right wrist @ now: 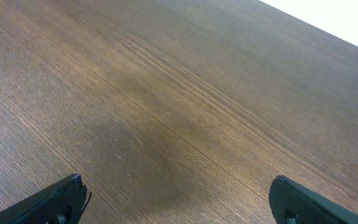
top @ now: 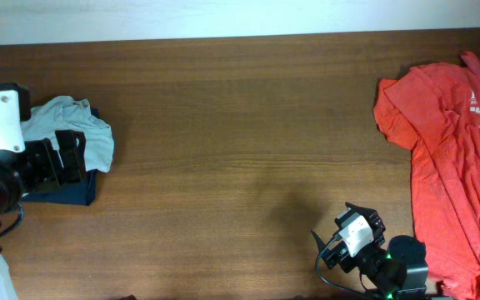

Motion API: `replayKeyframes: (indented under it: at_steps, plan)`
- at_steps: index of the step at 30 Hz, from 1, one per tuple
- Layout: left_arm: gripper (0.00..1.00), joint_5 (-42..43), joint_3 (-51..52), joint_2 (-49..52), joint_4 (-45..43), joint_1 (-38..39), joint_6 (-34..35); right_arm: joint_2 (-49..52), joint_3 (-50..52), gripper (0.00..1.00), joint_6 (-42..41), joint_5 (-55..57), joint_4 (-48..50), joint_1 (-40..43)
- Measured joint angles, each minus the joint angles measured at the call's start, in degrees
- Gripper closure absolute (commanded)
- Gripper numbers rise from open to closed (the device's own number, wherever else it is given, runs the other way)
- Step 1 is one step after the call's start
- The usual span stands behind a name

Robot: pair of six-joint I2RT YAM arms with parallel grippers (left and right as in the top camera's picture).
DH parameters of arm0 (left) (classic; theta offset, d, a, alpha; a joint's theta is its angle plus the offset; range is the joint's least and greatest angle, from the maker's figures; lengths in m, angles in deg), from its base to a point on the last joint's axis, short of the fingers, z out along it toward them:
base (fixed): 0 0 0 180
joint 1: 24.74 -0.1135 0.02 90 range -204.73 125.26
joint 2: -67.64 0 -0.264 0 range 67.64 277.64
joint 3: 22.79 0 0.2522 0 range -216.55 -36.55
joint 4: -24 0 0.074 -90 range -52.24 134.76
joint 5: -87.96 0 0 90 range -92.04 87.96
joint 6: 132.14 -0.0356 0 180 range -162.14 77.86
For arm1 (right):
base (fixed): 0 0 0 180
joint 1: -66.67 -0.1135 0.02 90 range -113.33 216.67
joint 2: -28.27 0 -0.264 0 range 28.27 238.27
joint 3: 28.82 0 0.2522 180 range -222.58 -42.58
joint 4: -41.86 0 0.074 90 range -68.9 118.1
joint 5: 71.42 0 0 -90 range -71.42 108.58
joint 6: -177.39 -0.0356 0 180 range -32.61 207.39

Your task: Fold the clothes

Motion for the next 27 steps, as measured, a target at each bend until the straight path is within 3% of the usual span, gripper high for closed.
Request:
replayKeyframes:
  at_steps: [8,11,16,21,27]
  plan:
    - [0.01,0.2,0.5,0.0,-3.2,1.9,0.0,0.0,0.0,0.01,0.0,0.0,0.0,0.0]
    - [0.01,0.9,6.0,-1.0,-14.5,5.8,-0.7,0.0,0.0,0.02,0.0,0.0,-0.1,0.0]
    - [0.01,1.5,26.7,-7.4,-37.5,12.3,-2.6,0.0,0.0,0.02,0.0,0.0,-0.1,0.0]
    - [0.01,1.9,52.7,-22.1,-57.7,13.3,-3.5,0.0,0.0,0.02,0.0,0.0,-0.2,0.0]
    - [0.01,2.3,78.9,-43.2,-72.8,13.3,-3.7,0.0,0.0,0.01,0.0,0.0,-0.1,0.0]
